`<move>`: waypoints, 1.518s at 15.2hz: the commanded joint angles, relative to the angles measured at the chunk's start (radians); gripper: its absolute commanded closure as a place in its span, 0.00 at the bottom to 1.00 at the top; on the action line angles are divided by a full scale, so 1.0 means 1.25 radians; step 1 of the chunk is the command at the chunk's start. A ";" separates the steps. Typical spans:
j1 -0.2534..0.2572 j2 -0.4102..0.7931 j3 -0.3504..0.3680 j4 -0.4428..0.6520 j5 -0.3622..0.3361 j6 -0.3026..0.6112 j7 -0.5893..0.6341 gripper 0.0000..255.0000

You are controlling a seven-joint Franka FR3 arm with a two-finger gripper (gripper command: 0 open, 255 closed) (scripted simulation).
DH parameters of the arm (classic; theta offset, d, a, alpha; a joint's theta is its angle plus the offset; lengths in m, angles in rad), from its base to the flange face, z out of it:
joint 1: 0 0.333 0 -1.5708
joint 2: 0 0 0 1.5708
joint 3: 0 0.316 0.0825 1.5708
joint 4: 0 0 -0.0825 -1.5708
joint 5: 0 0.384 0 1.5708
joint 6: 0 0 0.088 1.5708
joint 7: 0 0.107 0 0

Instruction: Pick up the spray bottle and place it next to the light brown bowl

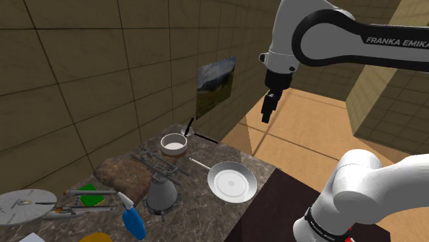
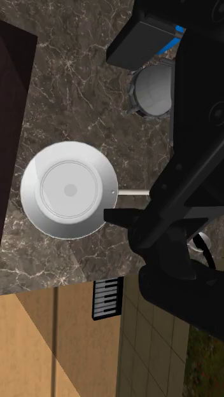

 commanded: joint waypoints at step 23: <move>0.062 0.492 0.262 0.103 0.069 0.391 0.323 0.00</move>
